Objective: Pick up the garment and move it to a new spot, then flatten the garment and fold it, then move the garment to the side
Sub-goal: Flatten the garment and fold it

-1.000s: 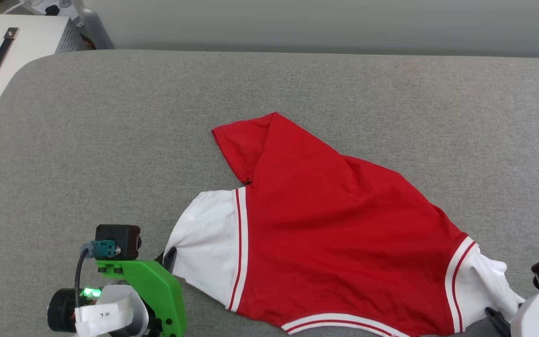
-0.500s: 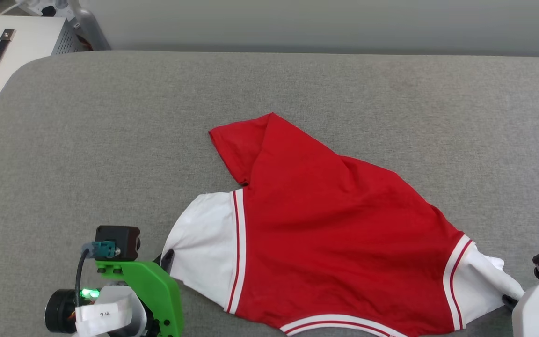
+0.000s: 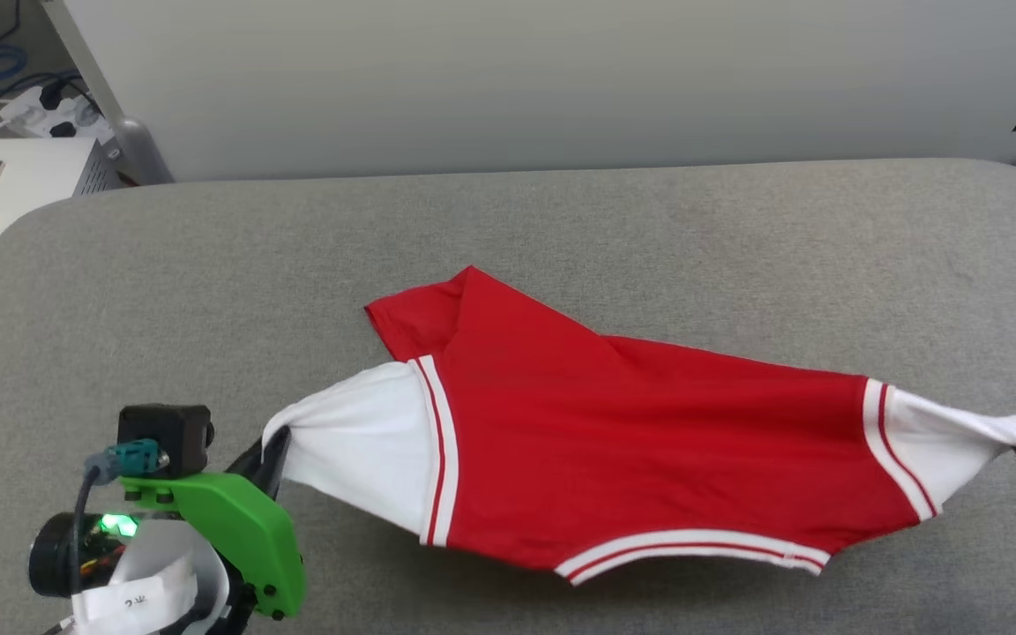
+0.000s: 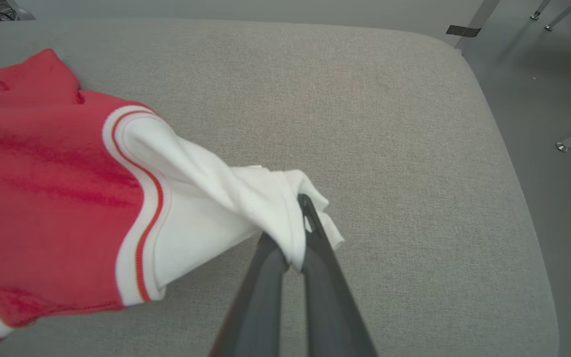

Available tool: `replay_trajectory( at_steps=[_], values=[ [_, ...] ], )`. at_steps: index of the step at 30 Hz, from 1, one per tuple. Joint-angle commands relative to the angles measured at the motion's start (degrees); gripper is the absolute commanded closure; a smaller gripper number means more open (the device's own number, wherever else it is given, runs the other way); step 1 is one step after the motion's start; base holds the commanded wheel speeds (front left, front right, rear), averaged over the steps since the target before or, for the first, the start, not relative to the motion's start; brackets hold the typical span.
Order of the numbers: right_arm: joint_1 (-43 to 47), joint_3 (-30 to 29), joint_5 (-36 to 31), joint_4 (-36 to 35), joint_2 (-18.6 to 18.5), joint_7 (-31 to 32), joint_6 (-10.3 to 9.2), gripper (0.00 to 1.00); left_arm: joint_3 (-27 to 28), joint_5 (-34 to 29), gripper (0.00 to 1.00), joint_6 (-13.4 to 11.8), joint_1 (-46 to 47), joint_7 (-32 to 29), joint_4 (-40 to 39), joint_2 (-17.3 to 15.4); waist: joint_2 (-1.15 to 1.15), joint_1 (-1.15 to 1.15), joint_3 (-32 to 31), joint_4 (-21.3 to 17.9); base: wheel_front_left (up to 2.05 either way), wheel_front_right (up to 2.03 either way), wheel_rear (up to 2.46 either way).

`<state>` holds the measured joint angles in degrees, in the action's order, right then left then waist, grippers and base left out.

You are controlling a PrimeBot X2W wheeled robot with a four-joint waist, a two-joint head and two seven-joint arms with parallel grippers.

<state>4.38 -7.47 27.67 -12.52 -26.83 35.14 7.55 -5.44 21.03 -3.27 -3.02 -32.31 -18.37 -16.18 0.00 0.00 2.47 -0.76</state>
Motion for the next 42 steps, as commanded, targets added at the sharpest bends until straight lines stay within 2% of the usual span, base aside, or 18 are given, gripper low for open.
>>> replay_trajectory(
  at_steps=[1,10,18,27,33,42],
  values=[
    [-1.59,-1.22,0.81,-1.4,-0.77,0.27,-0.06,1.0,0.73,0.55,1.0,0.39,1.77,0.51,-0.95,-0.83,0.0,0.0,-1.98,-1.51,0.0,0.0,0.0],
    [-9.69,-6.58,4.4,-8.31,-5.45,3.52,-0.06,1.0,3.62,2.22,1.0,2.33,10.01,1.01,-6.26,-3.83,0.0,0.0,-3.85,-2.29,0.0,0.0,0.0],
    [-22.44,-6.16,7.03,-8.03,-11.86,5.08,-0.06,1.0,5.84,3.32,1.0,3.77,20.01,0.99,-9.16,-6.49,0.0,0.0,-2.62,-3.11,0.0,0.0,0.0],
    [-37.5,0.15,8.87,-0.97,-16.3,2.78,-0.06,1.0,6.93,4.78,1.0,6.68,33.87,1.23,-4.7,-10.31,0.0,0.0,2.8,-3.62,0.0,0.0,0.0],
    [-48.17,6.29,8.02,5.38,-16.33,-0.74,-0.06,1.0,5.31,4.77,1.0,8.41,43.23,1.63,0.77,-12.54,0.0,0.0,7.95,-3.55,0.0,0.0,0.0],
    [-66.42,13.49,5.07,17.78,-14.27,-7.44,-0.06,1.0,1.69,3.92,1.0,10.09,61.21,4.13,11.98,-15.85,0.0,0.0,17.99,-3.07,0.0,0.0,0.0]
  ],
)
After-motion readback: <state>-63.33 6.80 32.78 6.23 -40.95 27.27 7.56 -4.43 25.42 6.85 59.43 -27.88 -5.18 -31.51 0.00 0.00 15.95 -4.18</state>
